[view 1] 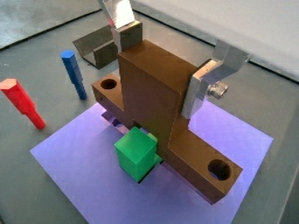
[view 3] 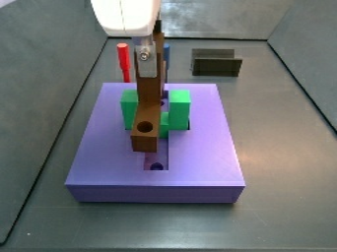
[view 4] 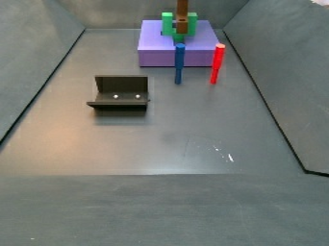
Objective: Pick up the brown object. Move up. Move to above the board. Insert the brown object.
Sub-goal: Insert the brown object.
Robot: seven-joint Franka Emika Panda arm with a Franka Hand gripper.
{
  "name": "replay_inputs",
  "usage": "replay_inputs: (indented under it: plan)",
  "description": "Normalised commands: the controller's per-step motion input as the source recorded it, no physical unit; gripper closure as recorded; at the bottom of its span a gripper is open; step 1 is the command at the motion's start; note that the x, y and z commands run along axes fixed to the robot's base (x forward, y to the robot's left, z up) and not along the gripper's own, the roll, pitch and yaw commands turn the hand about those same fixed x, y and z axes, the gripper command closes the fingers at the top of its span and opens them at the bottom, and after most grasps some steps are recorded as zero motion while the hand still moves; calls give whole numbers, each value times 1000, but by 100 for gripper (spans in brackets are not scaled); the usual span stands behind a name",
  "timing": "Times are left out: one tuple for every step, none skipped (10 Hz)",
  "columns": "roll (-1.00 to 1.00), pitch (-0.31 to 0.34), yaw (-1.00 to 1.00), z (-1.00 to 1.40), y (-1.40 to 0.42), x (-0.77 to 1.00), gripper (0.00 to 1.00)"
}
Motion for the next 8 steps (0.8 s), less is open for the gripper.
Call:
replay_inputs:
  plan:
    - [31,3,0,-166,-37,266,100]
    - [47,29,0,-237,-6,329,100]
    - [36,14,0,-274,0,251,100]
    - [44,11,0,-266,0,183,100]
    - [89,9,0,-217,0,34,100]
    - [130,0,26,-203,0,0,100]
    - [200,0,74,-200,0,0,100]
    - [244,0,97,-203,-34,0,100]
